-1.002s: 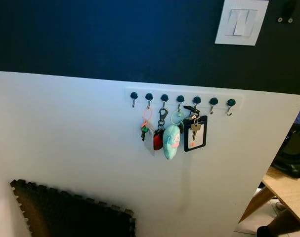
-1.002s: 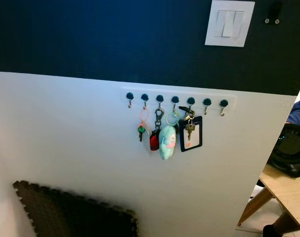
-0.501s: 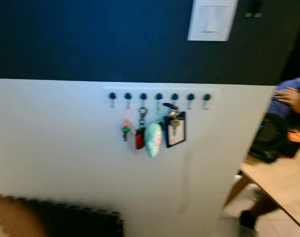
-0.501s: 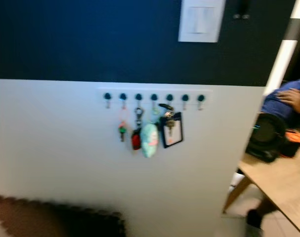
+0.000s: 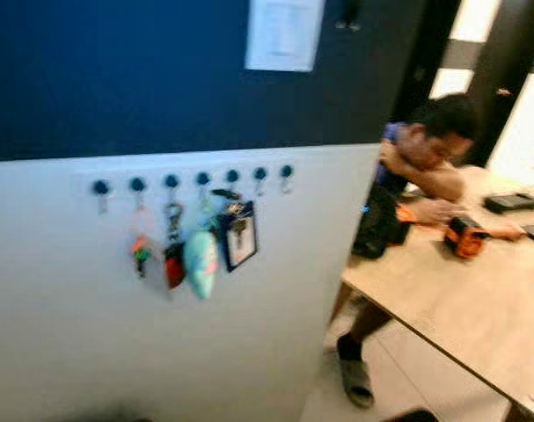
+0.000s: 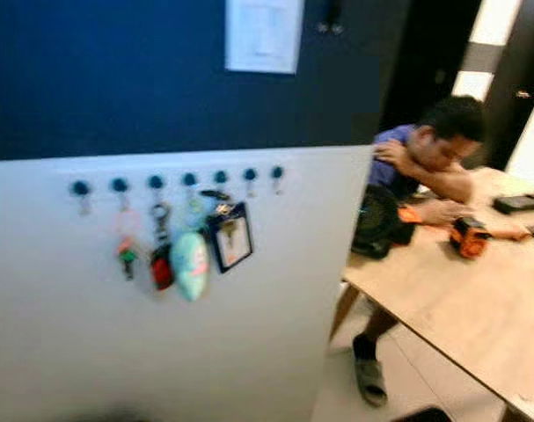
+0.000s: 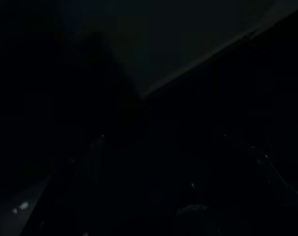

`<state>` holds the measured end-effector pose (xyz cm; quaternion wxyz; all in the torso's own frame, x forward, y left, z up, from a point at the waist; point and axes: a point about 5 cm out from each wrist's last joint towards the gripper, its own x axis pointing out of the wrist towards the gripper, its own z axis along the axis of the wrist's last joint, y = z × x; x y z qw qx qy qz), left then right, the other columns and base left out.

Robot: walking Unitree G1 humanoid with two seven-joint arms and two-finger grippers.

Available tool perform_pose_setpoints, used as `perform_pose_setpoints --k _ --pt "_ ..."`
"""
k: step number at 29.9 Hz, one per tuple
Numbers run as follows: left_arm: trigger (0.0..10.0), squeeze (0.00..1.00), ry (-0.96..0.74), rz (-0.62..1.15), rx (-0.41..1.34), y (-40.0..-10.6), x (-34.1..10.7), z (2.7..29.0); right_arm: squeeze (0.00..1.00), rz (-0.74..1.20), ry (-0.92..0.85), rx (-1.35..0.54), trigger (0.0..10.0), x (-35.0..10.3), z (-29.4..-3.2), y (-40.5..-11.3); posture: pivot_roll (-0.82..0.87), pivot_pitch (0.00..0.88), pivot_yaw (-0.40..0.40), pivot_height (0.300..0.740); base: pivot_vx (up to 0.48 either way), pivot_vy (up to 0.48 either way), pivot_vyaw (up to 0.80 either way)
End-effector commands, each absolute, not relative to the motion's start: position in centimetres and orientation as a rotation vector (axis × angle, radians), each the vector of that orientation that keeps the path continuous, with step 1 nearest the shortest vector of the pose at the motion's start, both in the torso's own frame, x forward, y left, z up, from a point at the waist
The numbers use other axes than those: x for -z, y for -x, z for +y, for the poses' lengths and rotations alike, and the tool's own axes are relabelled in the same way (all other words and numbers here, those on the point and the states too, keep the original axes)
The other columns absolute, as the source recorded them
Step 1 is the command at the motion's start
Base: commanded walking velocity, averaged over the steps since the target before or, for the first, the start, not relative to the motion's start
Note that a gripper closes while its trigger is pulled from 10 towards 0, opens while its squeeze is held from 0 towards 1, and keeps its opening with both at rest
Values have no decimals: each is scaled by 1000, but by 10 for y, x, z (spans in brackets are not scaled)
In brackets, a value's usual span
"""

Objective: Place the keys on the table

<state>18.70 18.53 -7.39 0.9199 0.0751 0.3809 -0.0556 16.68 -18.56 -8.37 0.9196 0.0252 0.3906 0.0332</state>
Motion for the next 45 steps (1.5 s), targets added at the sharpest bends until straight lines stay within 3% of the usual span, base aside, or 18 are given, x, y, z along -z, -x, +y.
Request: perform_pose_setpoints --k 1,45 --pt "10000 0 -136 790 116 -182 77 182 0 790 -50 -73 10000 82 -185 -169 63 21 -16 740 0 0 -800" --pt "10000 0 -23 708 39 -188 70 186 0 764 -35 -147 10000 80 -172 -176 69 20 -26 740 0 0 -800"
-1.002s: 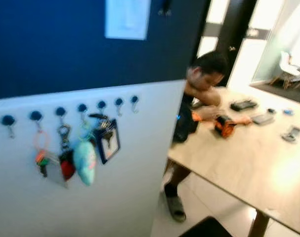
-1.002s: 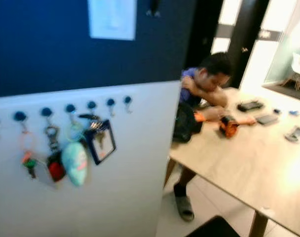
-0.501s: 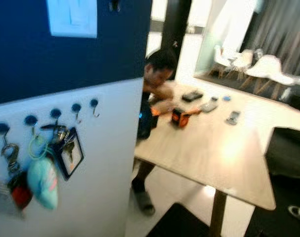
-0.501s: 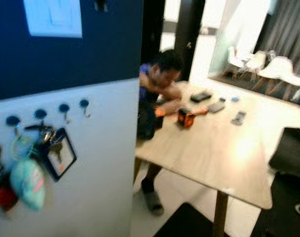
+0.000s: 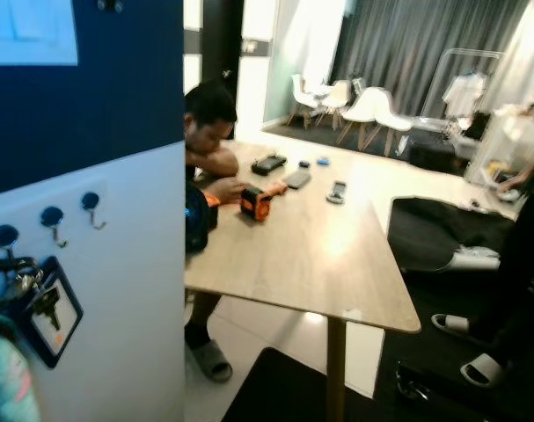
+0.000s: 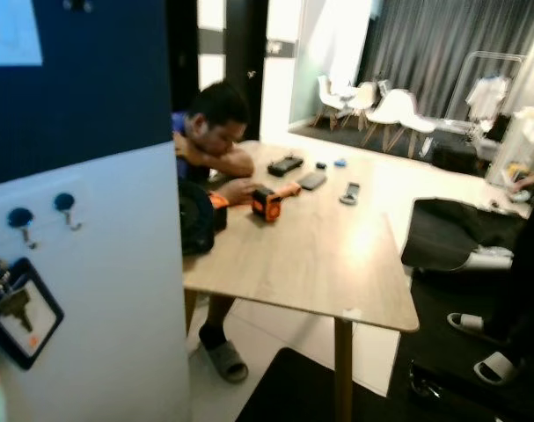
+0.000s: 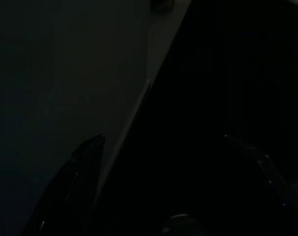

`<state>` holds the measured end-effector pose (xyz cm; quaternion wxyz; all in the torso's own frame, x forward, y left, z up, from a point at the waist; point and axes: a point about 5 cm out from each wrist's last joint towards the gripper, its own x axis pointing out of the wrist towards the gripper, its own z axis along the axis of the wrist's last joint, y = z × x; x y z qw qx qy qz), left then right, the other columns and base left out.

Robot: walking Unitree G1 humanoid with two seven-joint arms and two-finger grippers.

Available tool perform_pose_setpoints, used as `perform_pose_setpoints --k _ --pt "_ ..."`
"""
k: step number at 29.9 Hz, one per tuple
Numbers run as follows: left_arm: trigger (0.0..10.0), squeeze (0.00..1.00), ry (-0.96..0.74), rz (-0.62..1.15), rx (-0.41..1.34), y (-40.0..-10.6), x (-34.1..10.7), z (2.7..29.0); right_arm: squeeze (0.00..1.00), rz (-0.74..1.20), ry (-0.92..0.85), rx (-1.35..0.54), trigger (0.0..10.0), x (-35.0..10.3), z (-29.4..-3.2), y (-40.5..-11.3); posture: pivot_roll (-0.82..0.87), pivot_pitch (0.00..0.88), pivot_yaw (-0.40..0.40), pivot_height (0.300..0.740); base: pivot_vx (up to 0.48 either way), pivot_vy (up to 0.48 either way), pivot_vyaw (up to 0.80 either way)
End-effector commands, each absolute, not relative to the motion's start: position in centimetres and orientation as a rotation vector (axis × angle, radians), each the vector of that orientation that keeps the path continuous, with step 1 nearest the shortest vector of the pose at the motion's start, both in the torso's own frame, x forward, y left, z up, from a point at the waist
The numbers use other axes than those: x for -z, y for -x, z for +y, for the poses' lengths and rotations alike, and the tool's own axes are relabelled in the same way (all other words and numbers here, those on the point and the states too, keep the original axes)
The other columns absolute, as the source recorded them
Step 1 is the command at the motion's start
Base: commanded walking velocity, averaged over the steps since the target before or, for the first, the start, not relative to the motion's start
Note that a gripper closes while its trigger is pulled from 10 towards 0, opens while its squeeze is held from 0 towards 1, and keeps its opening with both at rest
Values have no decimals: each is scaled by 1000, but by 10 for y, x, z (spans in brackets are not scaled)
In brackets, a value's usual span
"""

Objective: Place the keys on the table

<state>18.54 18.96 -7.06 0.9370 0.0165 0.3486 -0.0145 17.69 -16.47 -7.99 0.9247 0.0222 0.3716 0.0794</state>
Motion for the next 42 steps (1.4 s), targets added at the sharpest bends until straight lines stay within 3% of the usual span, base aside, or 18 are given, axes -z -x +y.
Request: perform_pose_setpoints --k 1,16,31,42 --pt "10000 0 -22 708 38 -188 70 186 0 765 -35 -149 10000 80 -172 -176 69 20 -26 740 0 0 -800" --pt "10000 0 -11 704 23 -188 70 188 0 775 -57 -162 10000 80 -168 -177 73 19 -26 740 0 0 -771" --pt "10000 0 50 675 -40 -194 66 192 0 792 -41 -176 10000 82 -167 -174 69 18 -21 740 0 0 0" --pt "10000 0 -19 691 23 -194 67 187 0 791 -44 -176 10000 82 -166 -175 71 17 -20 740 0 -438 0"
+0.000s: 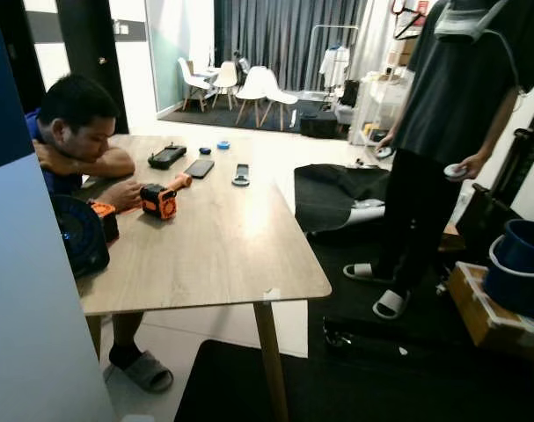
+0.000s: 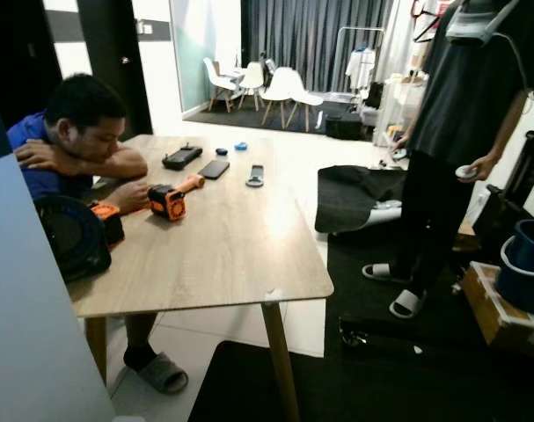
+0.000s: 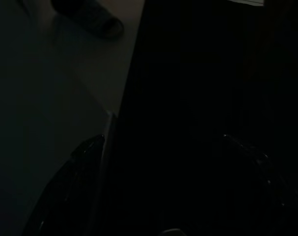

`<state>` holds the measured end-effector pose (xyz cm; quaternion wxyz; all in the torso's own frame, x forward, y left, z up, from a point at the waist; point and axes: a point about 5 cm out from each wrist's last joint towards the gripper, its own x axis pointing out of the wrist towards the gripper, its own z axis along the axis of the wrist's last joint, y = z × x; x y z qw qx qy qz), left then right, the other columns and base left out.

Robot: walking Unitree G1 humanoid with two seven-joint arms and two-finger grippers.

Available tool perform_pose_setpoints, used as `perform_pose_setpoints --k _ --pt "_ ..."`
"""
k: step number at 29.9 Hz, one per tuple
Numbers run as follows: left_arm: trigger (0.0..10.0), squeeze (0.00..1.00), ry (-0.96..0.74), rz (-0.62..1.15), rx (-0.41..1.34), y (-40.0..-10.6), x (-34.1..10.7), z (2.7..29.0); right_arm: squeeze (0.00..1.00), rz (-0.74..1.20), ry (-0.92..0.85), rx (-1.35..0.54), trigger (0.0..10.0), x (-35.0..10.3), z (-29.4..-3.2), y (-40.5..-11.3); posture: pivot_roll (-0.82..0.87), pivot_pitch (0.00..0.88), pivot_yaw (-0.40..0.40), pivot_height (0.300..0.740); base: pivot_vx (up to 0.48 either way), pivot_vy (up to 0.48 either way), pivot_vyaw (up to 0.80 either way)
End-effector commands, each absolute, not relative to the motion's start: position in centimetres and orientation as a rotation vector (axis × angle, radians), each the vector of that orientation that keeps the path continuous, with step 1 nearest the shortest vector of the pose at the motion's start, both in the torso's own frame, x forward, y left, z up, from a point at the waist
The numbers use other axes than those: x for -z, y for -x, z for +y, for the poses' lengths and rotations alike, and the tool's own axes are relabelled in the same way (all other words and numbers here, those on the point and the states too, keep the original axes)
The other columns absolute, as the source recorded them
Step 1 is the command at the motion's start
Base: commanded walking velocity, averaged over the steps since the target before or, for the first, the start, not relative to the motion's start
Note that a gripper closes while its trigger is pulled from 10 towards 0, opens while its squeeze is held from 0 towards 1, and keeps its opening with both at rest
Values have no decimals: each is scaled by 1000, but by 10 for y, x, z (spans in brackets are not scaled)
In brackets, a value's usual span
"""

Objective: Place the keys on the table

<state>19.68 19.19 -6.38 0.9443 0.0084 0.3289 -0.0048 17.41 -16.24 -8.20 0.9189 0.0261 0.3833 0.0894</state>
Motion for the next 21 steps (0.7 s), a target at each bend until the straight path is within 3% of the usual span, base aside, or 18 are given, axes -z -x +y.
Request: perform_pose_setpoints --k 1,21 --pt "10000 0 -28 691 27 -194 67 186 0 791 -45 -175 10000 82 -166 -175 70 17 -16 740 0 -480 0" --pt "10000 0 -61 703 47 -202 64 187 0 800 -57 -150 10000 84 -170 -169 72 23 -3 740 0 -24 0"
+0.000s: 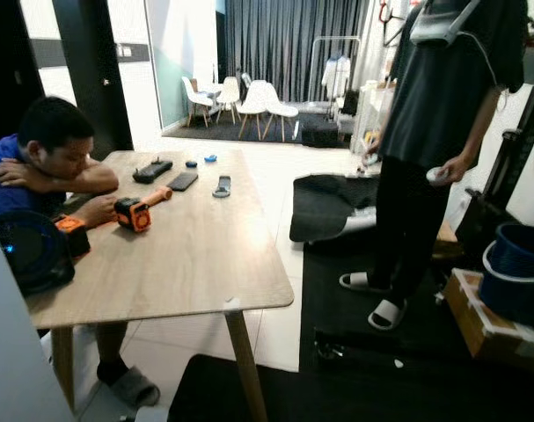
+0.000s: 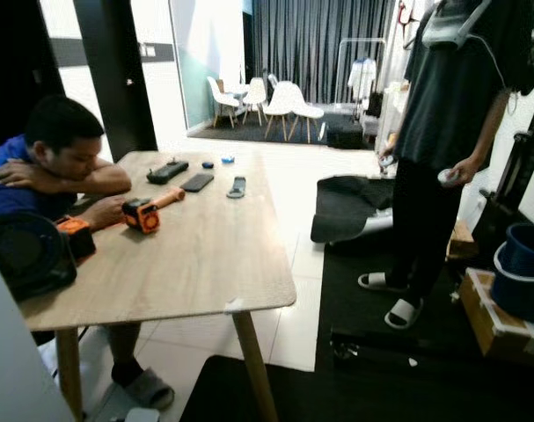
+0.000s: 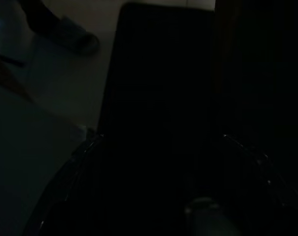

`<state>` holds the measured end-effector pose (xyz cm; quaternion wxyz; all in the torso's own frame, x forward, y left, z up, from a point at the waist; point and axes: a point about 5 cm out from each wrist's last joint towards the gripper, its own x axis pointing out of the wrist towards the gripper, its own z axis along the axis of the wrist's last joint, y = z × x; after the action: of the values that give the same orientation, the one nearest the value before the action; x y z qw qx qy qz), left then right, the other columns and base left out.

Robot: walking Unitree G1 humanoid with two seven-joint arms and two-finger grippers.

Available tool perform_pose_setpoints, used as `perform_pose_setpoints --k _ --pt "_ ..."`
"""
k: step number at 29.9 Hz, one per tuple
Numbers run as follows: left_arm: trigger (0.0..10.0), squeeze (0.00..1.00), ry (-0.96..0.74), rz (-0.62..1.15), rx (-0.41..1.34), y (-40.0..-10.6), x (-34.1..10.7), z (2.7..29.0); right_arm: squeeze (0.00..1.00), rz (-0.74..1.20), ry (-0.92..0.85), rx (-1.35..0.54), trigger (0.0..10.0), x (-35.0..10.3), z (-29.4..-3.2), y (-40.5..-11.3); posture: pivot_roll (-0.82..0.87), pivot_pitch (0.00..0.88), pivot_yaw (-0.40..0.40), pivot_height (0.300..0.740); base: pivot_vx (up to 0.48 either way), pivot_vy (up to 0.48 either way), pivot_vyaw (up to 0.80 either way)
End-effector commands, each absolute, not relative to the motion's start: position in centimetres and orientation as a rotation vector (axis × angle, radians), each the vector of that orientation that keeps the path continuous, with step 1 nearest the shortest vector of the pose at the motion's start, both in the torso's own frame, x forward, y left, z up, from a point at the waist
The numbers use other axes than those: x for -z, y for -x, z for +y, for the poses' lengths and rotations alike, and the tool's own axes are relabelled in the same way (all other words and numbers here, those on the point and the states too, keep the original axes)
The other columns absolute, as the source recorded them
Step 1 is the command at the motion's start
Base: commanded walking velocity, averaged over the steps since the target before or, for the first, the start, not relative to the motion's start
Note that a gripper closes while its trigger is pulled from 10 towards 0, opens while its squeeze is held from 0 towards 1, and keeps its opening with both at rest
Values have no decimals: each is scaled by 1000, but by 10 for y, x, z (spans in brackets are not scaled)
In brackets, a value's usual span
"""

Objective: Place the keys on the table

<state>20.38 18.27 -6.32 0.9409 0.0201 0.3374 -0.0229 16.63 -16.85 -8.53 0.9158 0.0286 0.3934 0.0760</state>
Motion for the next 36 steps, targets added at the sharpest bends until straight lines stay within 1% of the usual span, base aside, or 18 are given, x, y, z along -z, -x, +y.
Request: perform_pose_setpoints --k 1,7,11,16,27,29,35,36 --pt "10000 0 -64 702 50 -202 64 187 0 801 -57 -148 10000 84 -170 -169 71 22 -1 740 0 0 0" --pt "10000 0 -75 705 61 -203 64 188 0 802 -59 -139 10000 84 -172 -168 71 21 1 740 0 0 0" --pt "10000 0 -97 703 71 -203 64 187 0 804 -60 -136 10000 85 -173 -166 69 18 1 740 0 -480 0" --pt "10000 0 -73 695 44 -203 63 188 0 803 -60 -139 10000 85 -173 -166 71 16 -2 740 0 0 0" --pt "10000 0 -103 695 94 -204 63 186 0 796 -61 -139 10000 84 -173 -167 73 18 2 740 0 0 0" --pt "10000 0 -106 681 108 -208 60 185 0 793 -62 -132 10000 84 -174 -168 74 19 2 740 0 0 0" --pt "10000 0 -120 637 178 -215 54 181 0 748 -58 -71 10000 79 -183 -173 78 22 3 740 0 0 0" --pt "10000 0 -120 611 237 -216 52 177 0 696 -48 -26 10000 73 -193 -180 77 23 6 740 0 0 0"
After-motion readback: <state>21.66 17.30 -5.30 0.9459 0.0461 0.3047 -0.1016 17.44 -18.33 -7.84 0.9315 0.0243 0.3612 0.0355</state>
